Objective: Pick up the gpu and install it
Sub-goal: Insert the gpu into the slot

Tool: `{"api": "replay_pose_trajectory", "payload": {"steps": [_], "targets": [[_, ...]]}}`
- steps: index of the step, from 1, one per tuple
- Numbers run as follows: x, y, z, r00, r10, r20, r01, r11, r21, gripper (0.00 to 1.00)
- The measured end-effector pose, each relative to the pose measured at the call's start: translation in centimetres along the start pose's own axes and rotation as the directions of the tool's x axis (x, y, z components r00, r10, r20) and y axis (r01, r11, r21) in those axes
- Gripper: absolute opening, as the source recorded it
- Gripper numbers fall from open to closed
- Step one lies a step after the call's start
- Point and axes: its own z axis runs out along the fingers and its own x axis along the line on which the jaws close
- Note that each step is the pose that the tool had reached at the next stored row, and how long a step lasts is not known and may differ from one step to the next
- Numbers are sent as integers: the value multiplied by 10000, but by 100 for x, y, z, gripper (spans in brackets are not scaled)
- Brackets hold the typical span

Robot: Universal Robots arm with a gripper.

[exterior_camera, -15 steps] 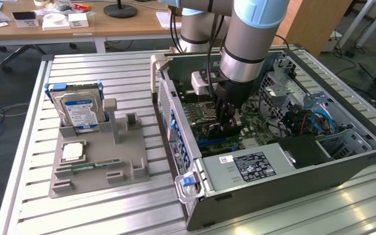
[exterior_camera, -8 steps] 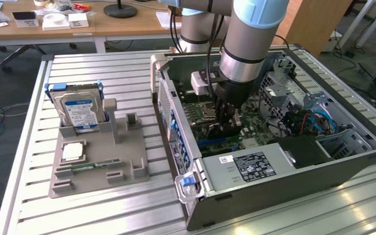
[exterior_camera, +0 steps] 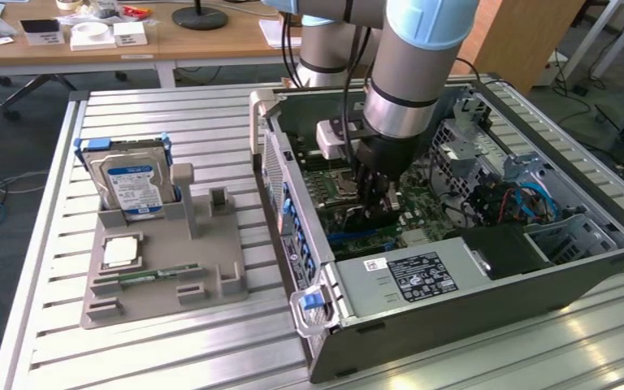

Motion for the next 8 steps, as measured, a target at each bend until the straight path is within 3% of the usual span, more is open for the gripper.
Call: {"api": "replay_pose_trajectory", "payload": {"steps": [8], "targets": [[1,1,24,10000,0,-1,0,10000,0,27]]}}
